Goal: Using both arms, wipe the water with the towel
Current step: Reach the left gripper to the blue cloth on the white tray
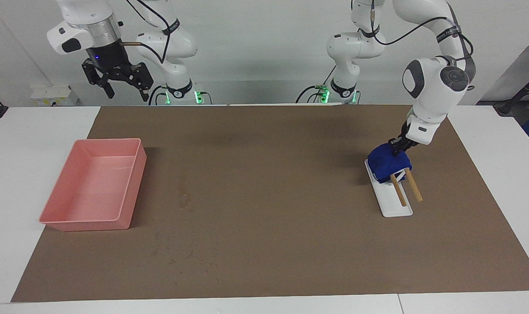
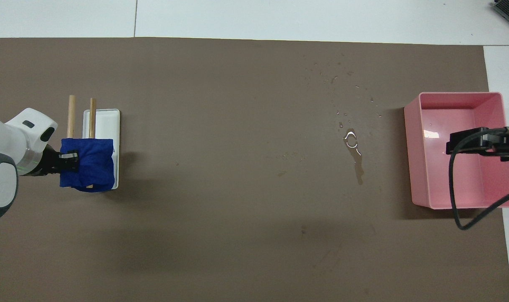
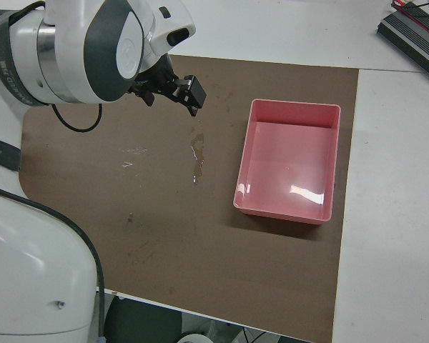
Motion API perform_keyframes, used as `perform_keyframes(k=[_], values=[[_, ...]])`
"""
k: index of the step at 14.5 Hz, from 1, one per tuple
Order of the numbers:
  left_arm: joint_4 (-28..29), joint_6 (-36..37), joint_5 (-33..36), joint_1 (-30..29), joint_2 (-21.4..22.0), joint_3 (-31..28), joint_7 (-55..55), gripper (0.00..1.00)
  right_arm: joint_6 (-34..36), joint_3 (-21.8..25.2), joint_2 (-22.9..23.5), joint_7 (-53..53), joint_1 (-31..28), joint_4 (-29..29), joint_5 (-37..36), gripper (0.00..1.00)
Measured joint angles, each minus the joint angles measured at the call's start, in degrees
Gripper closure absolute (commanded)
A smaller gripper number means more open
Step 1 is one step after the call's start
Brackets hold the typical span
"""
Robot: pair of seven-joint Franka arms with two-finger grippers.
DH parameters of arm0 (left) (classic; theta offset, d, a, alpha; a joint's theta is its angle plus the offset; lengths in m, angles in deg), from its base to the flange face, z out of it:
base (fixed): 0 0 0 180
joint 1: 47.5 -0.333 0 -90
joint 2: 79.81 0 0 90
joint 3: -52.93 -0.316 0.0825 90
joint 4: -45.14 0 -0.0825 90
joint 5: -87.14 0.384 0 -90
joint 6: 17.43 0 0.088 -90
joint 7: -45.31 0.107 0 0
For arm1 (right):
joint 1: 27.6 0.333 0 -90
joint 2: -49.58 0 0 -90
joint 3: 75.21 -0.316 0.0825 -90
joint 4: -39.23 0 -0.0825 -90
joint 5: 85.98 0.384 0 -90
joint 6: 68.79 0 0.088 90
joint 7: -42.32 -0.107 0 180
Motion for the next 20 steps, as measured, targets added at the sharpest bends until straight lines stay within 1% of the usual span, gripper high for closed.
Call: perform_keyframes(k=[5,6,8,9,10,11,12,13,14,15,16,17,18,19,20], values=[[-1.43,1.69,0.00,0.11,-0.81,0.07,-0.58,1.00,0.48,0.01,-0.10,0.00,0.00,0.00,0.00,0.00],[-1.49,1.77,0.00,0.11,-0.83,0.07,-0.60,0.94,0.49,0.01,-0.14,0.00,0.00,0.00,0.00,0.00],[-1.56,1.84,0.00,0.11,-0.86,0.07,-0.66,0.88,0.51,0.01,-0.19,0.00,0.00,0.00,0.00,0.00],[-1.59,1.86,0.00,0.11,-0.87,0.07,-0.68,0.80,0.51,0.01,-0.20,0.00,0.00,0.00,0.00,0.00],[-1.61,1.87,0.00,0.12,-0.87,0.07,-0.70,0.55,0.51,0.01,-0.21,0.00,0.00,0.00,0.00,0.00],[-1.62,1.87,0.00,0.12,-0.87,0.07,-0.74,0.40,0.51,0.01,-0.21,0.00,0.01,0.00,0.00,0.01],[-1.83,2.17,0.00,0.11,-0.79,0.02,-1.43,0.40,0.51,0.01,-0.21,0.00,0.01,0.00,0.00,0.01],[-2.53,2.51,0.00,0.11,-0.57,-0.04,-2.10,0.52,0.51,0.01,-0.21,0.00,0.01,0.00,0.00,0.01],[-3.22,3.02,0.00,0.11,-0.29,-0.05,-2.50,0.74,0.51,0.01,-0.21,0.00,0.01,0.00,0.00,0.01],[-3.69,3.49,0.00,0.11,-0.03,-0.04,-2.67,0.84,0.51,0.01,-0.20,0.00,0.01,0.00,0.00,0.01],[-3.84,3.65,0.00,0.11,0.15,-0.04,-2.79,0.84,0.51,0.01,-0.19,0.00,0.01,0.00,0.00,0.01],[-3.86,3.71,0.00,0.11,0.19,-0.04,-2.81,0.62,0.51,0.01,-0.19,0.00,0.01,-0.02,0.00,0.01],[-3.85,3.74,0.00,0.11,0.19,-0.04,-2.82,0.28,0.51,0.01,-0.19,0.00,0.01,-0.04,0.00,0.00],[-3.84,3.74,0.00,0.11,0.19,-0.03,-2.82,0.09,0.51,0.01,-0.19,0.00,0.00,-0.05,0.00,0.00],[-3.81,3.73,0.00,0.11,0.18,-0.01,-2.82,0.00,0.51,0.01,-0.19,0.00,0.00,-0.08,0.00,0.00]])
